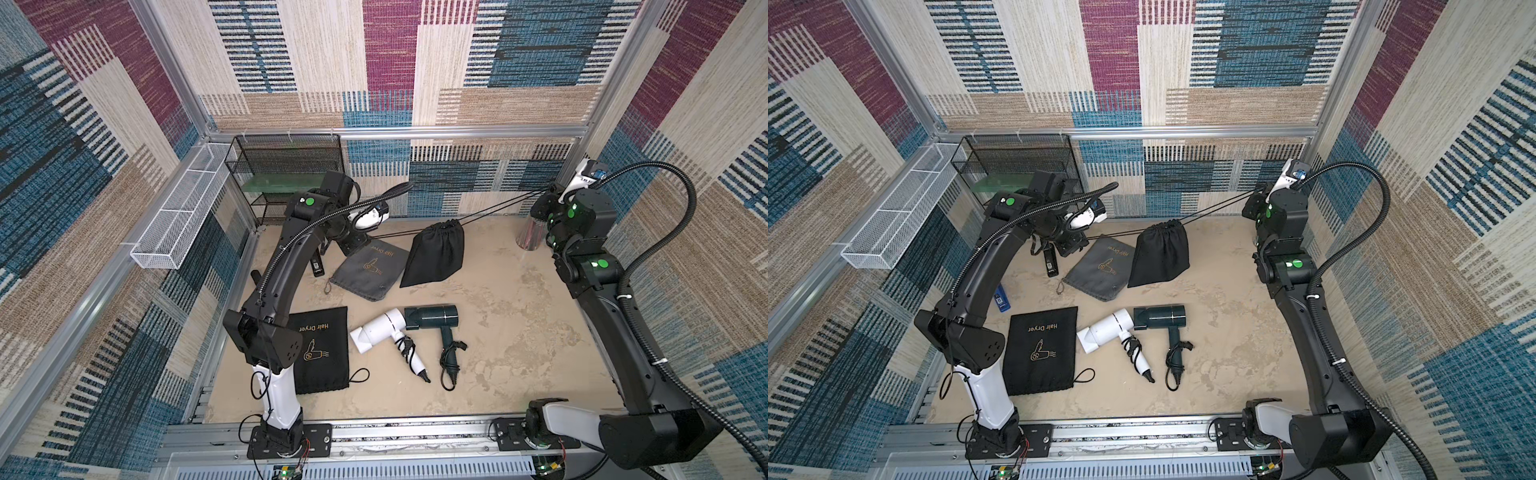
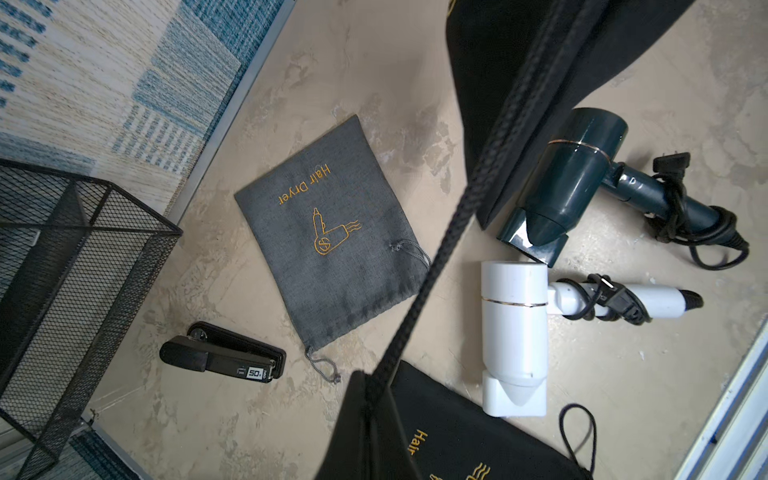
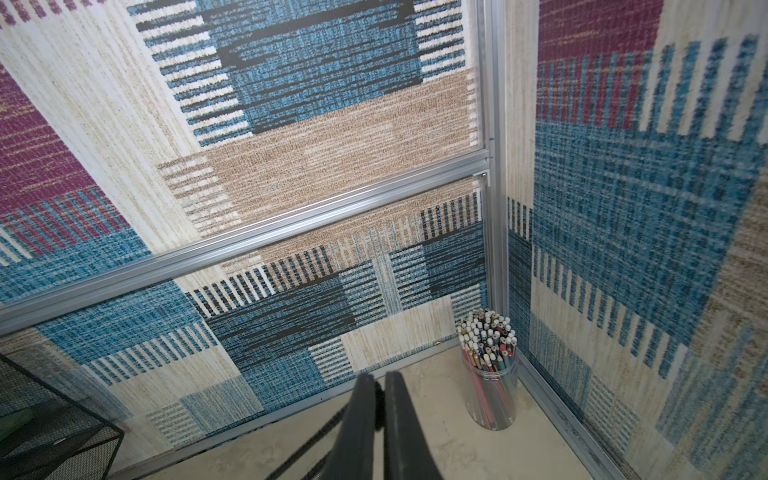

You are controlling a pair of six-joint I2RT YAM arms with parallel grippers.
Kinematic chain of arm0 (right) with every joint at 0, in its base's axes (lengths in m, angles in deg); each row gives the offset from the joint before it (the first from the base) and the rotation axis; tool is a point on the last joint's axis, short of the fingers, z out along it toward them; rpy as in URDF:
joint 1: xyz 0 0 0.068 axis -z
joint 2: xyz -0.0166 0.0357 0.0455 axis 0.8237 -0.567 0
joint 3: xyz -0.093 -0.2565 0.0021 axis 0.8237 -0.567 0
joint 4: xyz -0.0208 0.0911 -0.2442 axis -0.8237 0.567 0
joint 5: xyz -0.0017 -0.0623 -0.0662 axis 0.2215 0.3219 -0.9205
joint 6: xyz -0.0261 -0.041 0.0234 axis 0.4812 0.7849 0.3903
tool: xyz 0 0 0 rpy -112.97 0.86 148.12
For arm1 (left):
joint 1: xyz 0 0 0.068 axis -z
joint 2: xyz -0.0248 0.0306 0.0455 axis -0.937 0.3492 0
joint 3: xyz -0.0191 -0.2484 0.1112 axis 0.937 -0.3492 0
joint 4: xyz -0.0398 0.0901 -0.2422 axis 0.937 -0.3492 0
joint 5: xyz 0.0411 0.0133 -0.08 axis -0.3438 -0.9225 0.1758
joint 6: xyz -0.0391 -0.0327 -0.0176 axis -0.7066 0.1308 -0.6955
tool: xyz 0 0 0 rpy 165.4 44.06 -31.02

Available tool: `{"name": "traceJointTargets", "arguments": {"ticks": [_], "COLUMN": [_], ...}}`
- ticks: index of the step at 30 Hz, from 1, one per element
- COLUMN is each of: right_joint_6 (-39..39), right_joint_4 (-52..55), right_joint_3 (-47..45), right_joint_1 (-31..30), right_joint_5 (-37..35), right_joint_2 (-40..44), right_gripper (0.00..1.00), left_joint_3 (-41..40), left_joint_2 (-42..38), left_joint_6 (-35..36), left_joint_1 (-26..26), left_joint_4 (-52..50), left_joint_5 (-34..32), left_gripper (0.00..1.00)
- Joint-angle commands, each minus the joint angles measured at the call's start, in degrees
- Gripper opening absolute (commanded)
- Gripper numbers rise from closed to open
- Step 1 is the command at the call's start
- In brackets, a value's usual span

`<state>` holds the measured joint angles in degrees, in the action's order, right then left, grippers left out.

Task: Pack away hair dryers
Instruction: Pull the drawstrings on both sides of the drawstring bag, then place the drawstring bag at the center of the board.

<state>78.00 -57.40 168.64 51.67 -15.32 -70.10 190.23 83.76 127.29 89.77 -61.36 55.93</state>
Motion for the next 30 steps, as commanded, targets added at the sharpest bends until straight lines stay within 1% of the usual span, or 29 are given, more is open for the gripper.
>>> {"name": "traceJointTargets", "arguments": {"ticks": [1, 6, 14, 18, 21, 25, 30], "right_joint_6": [-0.03, 0.23, 0.06, 0.71, 0.85, 1.28, 1.79], "right_joint_4": [-3.78, -3.54, -2.88, -2.40, -2.15, -2.31, -1.76], "right_joint_3": [-0.39, -0.98, -1.43, -1.81, -2.15, -2.89, -3.29], "right_joint_1": [1.52, 4.19, 7.86, 8.36, 8.36, 8.36, 8.21], "right_joint_5": [-4.22, -2.79, -0.93, 0.39, 1.01, 2.15, 4.62], "right_joint_2": [1.23, 2.38, 3.81, 4.18, 4.60, 5.49, 6.25], "right_gripper": [0.00, 0.00, 0.00, 0.00, 0.00, 0.00, 0.00], "left_joint_3": [-1.53, -5.39, -11.59, -13.30, -12.26, -7.49, -0.19], "left_joint_2": [-0.47, -1.20, -3.31, -3.64, -3.47, -1.69, 1.35], "left_joint_6": [1.02, 0.98, 1.29, 0.94, 0.04, -2.16, -3.71], "left_joint_1": [-1.63, -3.66, -4.73, -4.94, -4.91, -4.05, 1.06], "left_joint_4": [-1.05, 0.15, 2.71, 3.38, 3.38, 3.30, 3.34], "left_joint_5": [-2.01, -1.62, -2.62, -2.67, -0.78, 1.15, 0.43], "left_gripper": [0.00, 0.00, 0.00, 0.00, 0.00, 0.00, 0.00]}}
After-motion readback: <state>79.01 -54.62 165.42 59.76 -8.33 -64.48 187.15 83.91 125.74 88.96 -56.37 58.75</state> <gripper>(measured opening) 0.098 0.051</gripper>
